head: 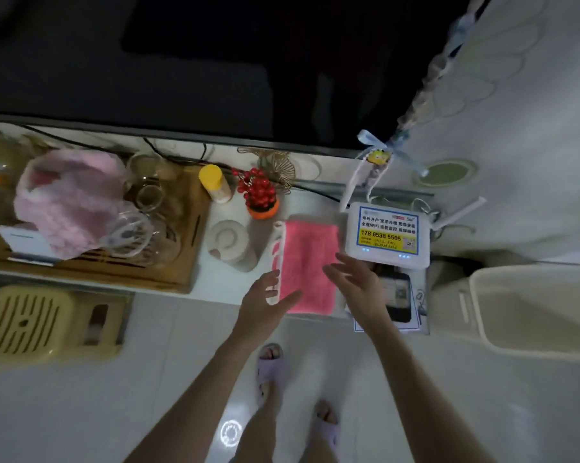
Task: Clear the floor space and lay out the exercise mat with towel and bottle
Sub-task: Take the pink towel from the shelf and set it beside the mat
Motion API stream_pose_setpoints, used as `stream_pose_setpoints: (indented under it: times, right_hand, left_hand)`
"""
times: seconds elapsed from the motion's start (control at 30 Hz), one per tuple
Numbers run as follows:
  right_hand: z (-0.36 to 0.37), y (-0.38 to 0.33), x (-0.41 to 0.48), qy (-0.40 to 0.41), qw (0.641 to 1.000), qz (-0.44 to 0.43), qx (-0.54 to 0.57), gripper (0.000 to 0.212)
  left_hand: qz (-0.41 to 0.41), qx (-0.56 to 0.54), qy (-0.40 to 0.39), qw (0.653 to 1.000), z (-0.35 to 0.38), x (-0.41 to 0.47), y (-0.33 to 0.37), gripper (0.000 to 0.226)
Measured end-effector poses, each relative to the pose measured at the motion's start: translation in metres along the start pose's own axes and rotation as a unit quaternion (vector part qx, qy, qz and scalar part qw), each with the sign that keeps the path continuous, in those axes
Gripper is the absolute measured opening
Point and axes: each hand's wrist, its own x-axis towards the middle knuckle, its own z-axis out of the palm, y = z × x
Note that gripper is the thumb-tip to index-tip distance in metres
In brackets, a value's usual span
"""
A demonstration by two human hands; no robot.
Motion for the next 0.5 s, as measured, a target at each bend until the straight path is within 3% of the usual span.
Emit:
stream_pose_setpoints:
  times: [0.13, 0.3, 0.5]
  right_hand:
    - [0.015, 0.026, 0.037, 0.025, 0.998, 0.055, 0.012, 0.061]
    - [0.043, 0.059, 0.076, 0.016, 0.996, 0.086, -0.018, 0.095]
    - [0.065, 0.078, 0.111, 0.07, 0.987, 0.138, -0.039, 0.077]
  left_hand:
    - [-0.029, -0.012, 0.009, 0.999, 0.013, 0.037, -0.014, 0.073]
    - [-0.105, -0.061, 0.035, 0.992, 0.031, 0.08, -0.032, 0.119]
    - [-0.145, -0.08, 0.046, 0.985, 0.047, 0.12, -0.068, 0.109]
